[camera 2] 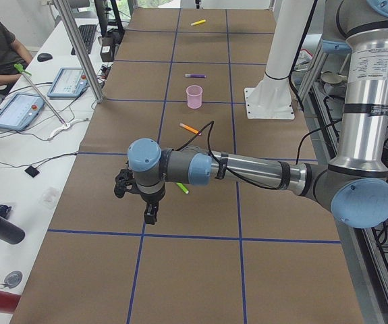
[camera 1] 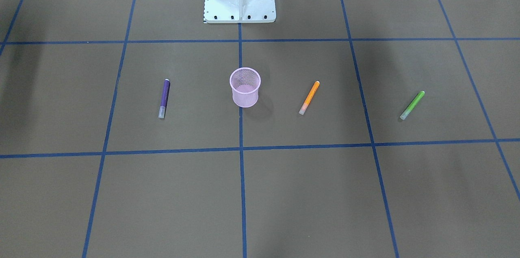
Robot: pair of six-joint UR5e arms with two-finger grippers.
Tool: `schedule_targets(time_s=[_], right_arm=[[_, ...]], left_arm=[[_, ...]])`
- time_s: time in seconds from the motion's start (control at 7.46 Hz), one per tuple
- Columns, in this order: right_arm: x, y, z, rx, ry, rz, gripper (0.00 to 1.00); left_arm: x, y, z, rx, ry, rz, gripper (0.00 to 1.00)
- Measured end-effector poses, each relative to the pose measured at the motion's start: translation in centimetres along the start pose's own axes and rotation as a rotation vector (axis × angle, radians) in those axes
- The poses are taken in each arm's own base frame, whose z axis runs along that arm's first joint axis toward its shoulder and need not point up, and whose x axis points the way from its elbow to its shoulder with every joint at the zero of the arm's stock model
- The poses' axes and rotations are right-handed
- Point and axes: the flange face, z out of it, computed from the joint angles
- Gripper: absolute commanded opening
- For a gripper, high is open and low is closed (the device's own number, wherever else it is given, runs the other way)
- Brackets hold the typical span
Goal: Collect pens into pen holder
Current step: 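Lower the right gripper toward the yellow marker on the table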
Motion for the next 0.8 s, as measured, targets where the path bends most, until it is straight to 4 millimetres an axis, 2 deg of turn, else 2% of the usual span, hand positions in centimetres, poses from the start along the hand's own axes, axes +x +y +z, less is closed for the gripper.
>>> schedule_targets(time_s=[0.4, 0.8], right_arm=[[0.5, -0.1, 0.6, -0.014, -0.003, 0.009, 1.00], [0.7, -0.3, 1.0, -0.020, -0.009, 0.014, 1.00]], left_arm=[[-0.1, 2.1, 0.0, 0.007, 0.002, 0.006, 1.00], [-0.8, 2.9, 0.9, -0.004, 0.002, -0.007, 1.00]])
